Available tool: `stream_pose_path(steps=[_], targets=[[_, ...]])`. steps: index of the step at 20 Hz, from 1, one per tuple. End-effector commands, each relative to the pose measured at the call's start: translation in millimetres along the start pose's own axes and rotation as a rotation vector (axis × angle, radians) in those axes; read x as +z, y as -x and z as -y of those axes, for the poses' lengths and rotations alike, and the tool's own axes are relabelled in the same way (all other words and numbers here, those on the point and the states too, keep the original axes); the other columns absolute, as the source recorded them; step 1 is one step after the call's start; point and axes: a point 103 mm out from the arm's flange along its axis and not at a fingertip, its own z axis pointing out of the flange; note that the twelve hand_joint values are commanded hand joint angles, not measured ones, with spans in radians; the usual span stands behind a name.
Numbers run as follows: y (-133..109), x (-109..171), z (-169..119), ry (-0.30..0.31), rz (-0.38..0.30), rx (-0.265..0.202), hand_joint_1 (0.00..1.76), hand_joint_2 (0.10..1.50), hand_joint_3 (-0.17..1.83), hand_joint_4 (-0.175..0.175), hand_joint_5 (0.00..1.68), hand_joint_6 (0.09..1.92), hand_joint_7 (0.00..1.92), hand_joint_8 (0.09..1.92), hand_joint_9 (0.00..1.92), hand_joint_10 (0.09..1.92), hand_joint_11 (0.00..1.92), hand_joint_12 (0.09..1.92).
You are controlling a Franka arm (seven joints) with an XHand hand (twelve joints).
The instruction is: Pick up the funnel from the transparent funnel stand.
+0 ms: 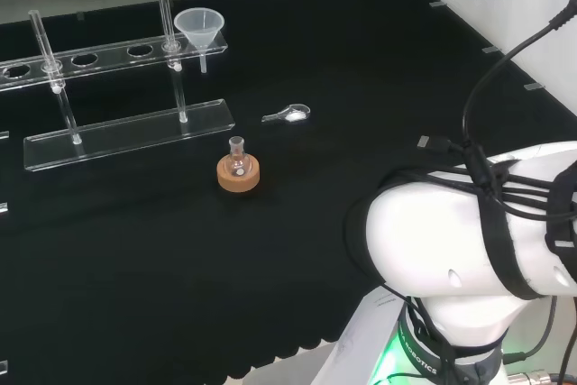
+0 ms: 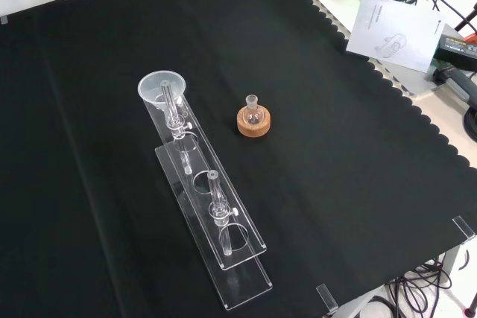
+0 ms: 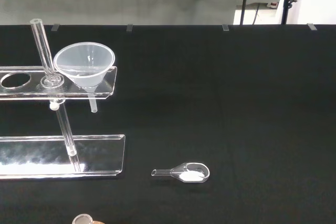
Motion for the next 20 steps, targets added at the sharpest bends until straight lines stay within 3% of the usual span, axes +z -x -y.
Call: stream_pose_path(steps=[1, 9, 20], targets=[[0.5, 0.1, -0.3, 0.007, 0.003, 0.001, 0.08, 1.12, 0.33, 0.049, 0.04, 0.09, 0.02, 0.29, 0.11, 0.6, 0.05, 1.32], [3.1, 1.8, -4.8, 0.007, 0.003, 0.017, 0.0, 1.17, 0.36, 0.062, 0.02, 0.09, 0.0, 0.21, 0.07, 0.58, 0.0, 1.31], [7.5, 17.7, -45.1, -0.031, 0.025, 0.055, 0.0, 1.16, 0.36, 0.063, 0.02, 0.09, 0.0, 0.21, 0.07, 0.58, 0.0, 1.32]])
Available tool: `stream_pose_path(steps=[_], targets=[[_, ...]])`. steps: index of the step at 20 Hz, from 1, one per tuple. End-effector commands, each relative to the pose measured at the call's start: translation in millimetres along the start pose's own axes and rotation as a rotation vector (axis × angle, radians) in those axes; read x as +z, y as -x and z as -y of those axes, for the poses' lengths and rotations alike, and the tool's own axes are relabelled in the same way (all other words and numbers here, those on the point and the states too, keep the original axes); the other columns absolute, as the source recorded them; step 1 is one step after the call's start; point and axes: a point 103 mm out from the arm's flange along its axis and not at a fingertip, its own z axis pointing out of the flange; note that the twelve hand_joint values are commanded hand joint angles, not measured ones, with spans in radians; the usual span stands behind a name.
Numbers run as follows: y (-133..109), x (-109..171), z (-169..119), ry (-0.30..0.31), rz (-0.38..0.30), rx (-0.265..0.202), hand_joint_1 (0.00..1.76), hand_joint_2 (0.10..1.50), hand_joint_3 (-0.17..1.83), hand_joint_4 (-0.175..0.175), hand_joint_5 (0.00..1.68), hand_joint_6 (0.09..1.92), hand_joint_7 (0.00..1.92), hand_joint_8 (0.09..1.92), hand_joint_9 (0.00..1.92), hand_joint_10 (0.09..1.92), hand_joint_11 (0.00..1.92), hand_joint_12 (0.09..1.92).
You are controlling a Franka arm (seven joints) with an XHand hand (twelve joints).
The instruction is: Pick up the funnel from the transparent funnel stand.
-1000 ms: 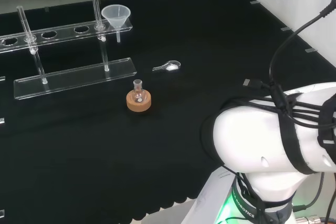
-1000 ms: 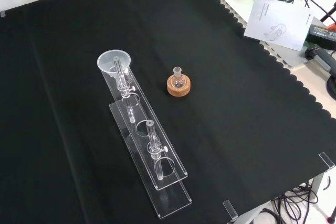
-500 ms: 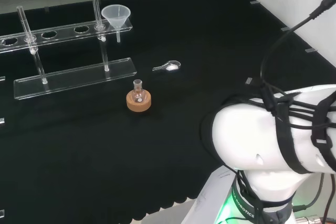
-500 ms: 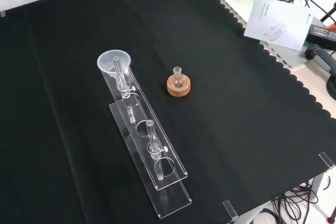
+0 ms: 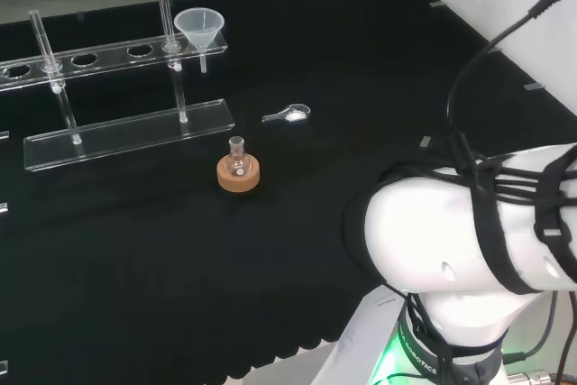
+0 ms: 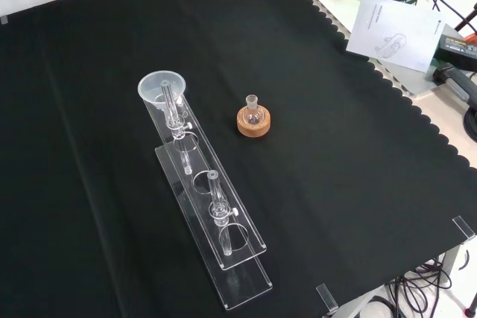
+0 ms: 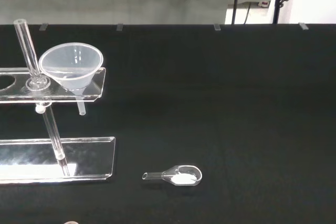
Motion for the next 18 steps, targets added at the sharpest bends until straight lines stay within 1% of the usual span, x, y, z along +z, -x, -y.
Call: stream_pose_path(steps=[1, 6, 10, 12, 15, 18], targets=[[3.2, 13.3, -34.7, -0.031, 0.016, 0.035, 0.0, 1.16, 0.36, 0.063, 0.02, 0.09, 0.0, 0.21, 0.07, 0.58, 0.0, 1.32], [-0.6, 28.4, -72.8, -0.064, 0.015, 0.019, 0.0, 1.16, 0.36, 0.063, 0.02, 0.09, 0.0, 0.22, 0.08, 0.59, 0.0, 1.32], [-3.4, 43.0, -114.2, -0.09, 0.009, -0.011, 0.0, 1.15, 0.35, 0.061, 0.02, 0.09, 0.0, 0.21, 0.08, 0.59, 0.0, 1.32], [-6.5, 50.5, -135.5, -0.1, -0.006, -0.022, 0.04, 1.12, 0.34, 0.058, 0.02, 0.09, 0.0, 0.21, 0.08, 0.59, 0.0, 1.32], [-18.9, 59.0, -164.4, -0.141, 0.009, -0.042, 0.13, 1.08, 0.32, 0.054, 0.02, 0.09, 0.0, 0.21, 0.08, 0.59, 0.0, 1.32], [-40.4, 68.2, -185.2, -0.171, 0.033, -0.084, 0.19, 1.05, 0.3, 0.05, 0.02, 0.09, 0.0, 0.22, 0.08, 0.6, 0.0, 1.32]])
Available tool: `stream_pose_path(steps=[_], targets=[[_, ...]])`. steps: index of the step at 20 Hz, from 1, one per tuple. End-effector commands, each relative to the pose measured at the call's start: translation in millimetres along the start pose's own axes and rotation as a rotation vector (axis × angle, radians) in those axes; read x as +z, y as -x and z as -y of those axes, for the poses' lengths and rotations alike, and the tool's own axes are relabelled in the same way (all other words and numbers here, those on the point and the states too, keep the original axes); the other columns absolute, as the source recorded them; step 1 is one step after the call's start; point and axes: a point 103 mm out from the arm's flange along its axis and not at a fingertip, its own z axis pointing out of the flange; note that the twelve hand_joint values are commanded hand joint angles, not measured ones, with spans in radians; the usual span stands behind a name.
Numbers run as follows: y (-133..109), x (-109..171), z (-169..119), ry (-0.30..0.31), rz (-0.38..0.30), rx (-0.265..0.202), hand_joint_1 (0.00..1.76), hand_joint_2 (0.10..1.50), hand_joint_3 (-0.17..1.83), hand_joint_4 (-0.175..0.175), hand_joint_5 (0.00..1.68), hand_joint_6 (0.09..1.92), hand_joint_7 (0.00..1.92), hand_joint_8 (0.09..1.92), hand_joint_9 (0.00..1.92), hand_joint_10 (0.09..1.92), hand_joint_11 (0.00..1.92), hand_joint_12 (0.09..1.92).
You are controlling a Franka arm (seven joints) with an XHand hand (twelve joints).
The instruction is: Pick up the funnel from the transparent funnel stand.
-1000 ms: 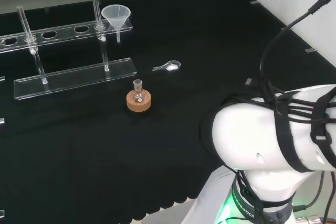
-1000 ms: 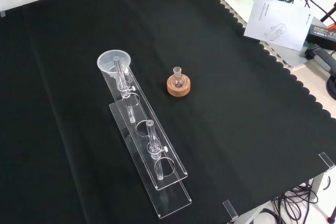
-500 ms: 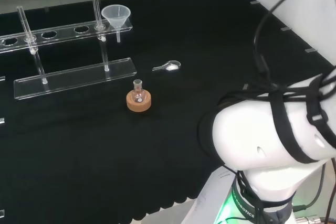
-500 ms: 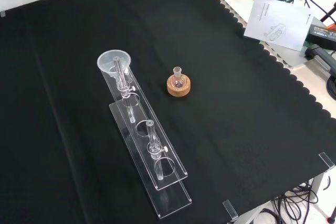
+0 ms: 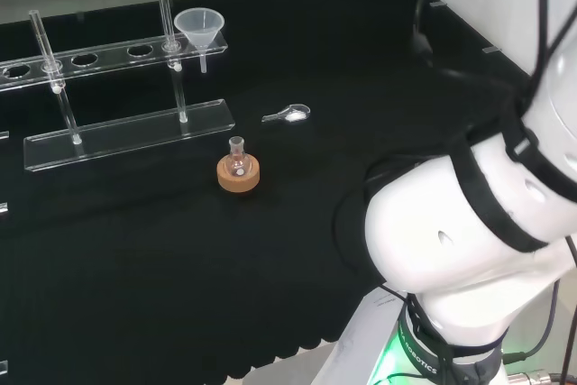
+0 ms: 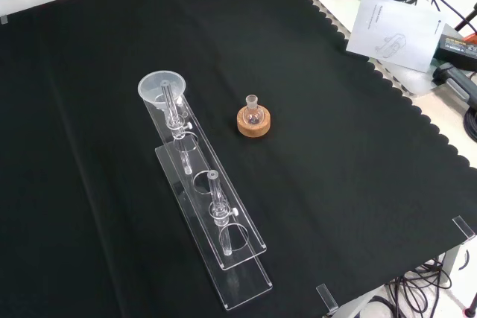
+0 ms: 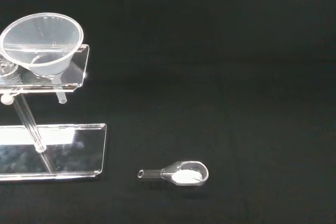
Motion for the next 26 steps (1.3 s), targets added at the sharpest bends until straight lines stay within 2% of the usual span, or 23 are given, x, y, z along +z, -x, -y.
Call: stream_pose_path(steps=[1, 9, 14, 18, 24, 26], targets=[[-39.8, 12.8, -84.2, -0.05, 0.037, -0.089, 0.2, 1.05, 0.3, 0.05, 0.02, 0.09, 0.0, 0.22, 0.08, 0.6, 0.0, 1.32], [-75.8, 48.8, -113.7, -0.144, 0.069, -0.142, 0.31, 0.99, 0.28, 0.036, 0.07, 0.09, 0.04, 0.28, 0.14, 0.67, 0.03, 1.4], [-84.0, 64.7, -127.8, -0.208, 0.089, -0.15, 0.36, 0.91, 0.26, 0.036, 0.07, 0.09, 0.01, 0.39, 0.14, 0.71, 0.07, 1.42], [-91.3, 75.6, -134.8, -0.245, 0.107, -0.162, 0.42, 0.86, 0.24, 0.038, 0.04, 0.09, 0.0, 0.41, 0.14, 0.72, 0.1, 1.44], [-105.9, 84.8, -133.5, -0.265, 0.115, -0.18, 0.48, 0.81, 0.23, 0.038, 0.03, 0.09, 0.0, 0.4, 0.14, 0.74, 0.12, 1.46], [-111.5, 86.6, -132.2, -0.265, 0.116, -0.183, 0.52, 0.79, 0.23, 0.038, 0.04, 0.09, 0.0, 0.43, 0.15, 0.77, 0.19, 1.48]])
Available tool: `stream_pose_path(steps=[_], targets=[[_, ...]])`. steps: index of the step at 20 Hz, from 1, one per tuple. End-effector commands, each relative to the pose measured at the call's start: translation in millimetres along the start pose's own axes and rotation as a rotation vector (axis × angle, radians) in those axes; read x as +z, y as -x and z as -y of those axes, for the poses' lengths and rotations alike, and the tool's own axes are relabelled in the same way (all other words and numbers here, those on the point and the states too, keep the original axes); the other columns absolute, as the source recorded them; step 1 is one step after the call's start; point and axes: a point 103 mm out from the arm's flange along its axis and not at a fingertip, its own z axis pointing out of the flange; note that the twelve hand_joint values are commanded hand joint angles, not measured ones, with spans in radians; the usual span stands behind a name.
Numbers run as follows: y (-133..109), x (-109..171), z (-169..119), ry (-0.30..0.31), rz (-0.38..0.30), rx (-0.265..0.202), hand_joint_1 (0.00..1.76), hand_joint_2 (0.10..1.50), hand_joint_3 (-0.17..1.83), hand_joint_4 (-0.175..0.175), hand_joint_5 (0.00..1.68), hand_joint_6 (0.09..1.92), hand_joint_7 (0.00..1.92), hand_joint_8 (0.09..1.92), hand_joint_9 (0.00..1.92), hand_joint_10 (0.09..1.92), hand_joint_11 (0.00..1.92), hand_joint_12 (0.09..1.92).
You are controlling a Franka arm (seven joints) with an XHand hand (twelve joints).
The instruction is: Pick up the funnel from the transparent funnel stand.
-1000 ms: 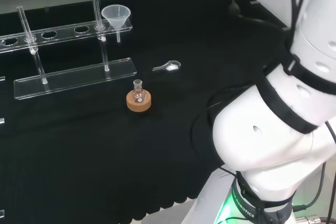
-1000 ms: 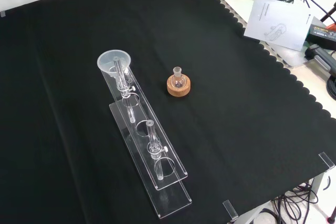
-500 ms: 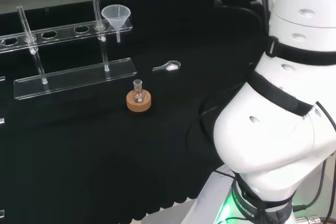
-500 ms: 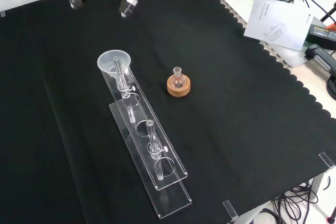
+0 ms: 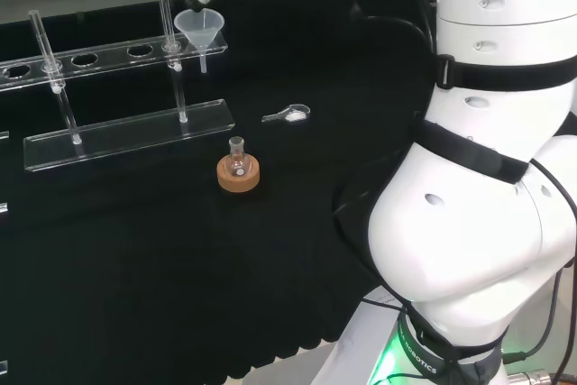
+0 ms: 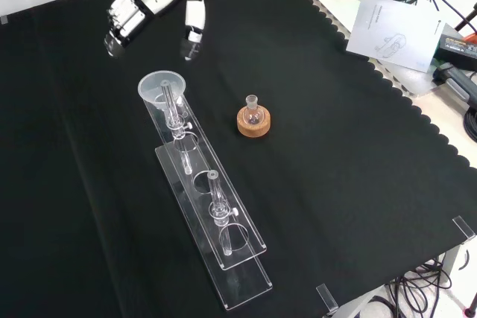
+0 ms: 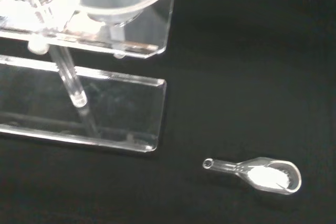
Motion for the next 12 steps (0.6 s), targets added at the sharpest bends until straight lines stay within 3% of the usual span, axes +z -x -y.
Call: stream_pose_path(steps=[1, 6, 12], targets=[[-16.9, 4.7, -0.9, -0.013, 0.02, -0.012, 0.54, 0.78, 0.23, 0.039, 0.05, 0.09, 0.0, 0.45, 0.16, 0.79, 0.23, 1.48], [-22.2, 10.0, -11.2, -0.044, 0.032, -0.01, 0.61, 0.74, 0.24, 0.039, 0.05, 0.09, 0.0, 0.48, 0.15, 0.84, 0.31, 1.49], [-27.8, 15.2, -24.1, -0.074, 0.054, -0.014, 0.64, 0.72, 0.27, 0.036, 0.04, 0.09, 0.0, 0.39, 0.1, 0.87, 0.32, 1.5]])
